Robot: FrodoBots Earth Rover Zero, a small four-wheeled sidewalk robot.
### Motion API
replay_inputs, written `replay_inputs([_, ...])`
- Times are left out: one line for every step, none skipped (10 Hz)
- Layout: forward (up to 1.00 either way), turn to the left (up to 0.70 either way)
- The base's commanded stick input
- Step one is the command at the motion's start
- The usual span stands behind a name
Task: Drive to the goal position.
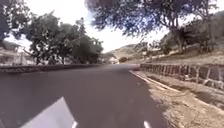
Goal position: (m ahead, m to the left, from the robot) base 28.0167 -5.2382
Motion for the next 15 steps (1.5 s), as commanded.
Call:
replay_inputs([0.60, 0.00])
replay_inputs([0.60, 0.00])
replay_inputs([0.60, 0.00])
replay_inputs([0.60, 0.00])
replay_inputs([0.60, 0.00])
replay_inputs([0.60, 0.00])
replay_inputs([0.60, 0.00])
replay_inputs([0.60, 0.00])
replay_inputs([0.60, 0.00])
replay_inputs([0.60, 0.00])
replay_inputs([0.60, 0.00])
replay_inputs([0.60, 0.00])
replay_inputs([0.60, 0.00])
replay_inputs([0.60, 0.00])
replay_inputs([0.60, 0.00])
